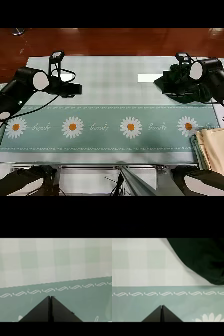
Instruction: Fold the shirts.
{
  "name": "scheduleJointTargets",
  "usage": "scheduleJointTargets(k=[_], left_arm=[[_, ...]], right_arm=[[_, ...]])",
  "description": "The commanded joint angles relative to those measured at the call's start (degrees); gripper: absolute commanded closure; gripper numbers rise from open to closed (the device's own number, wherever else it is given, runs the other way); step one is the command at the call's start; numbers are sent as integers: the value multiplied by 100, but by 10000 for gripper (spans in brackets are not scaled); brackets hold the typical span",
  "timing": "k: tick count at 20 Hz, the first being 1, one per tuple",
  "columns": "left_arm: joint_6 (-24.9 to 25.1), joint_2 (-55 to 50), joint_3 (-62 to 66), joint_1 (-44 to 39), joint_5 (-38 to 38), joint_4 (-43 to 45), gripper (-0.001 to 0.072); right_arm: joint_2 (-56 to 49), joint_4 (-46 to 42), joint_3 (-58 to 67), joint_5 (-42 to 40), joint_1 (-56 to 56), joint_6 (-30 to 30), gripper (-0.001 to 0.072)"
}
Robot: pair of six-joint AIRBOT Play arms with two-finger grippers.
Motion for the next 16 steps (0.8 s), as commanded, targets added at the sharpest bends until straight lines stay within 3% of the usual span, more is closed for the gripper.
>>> scheduleJointTargets(k=[1, 16], left_arm=[[0, -4, -2, 4, 2, 0, 684], [0, -4, -2, 2, 0, 0, 684]], right_arm=[[-2, 2, -2, 2, 4, 0, 693], [-2, 7, -2, -76, 4, 0, 693]])
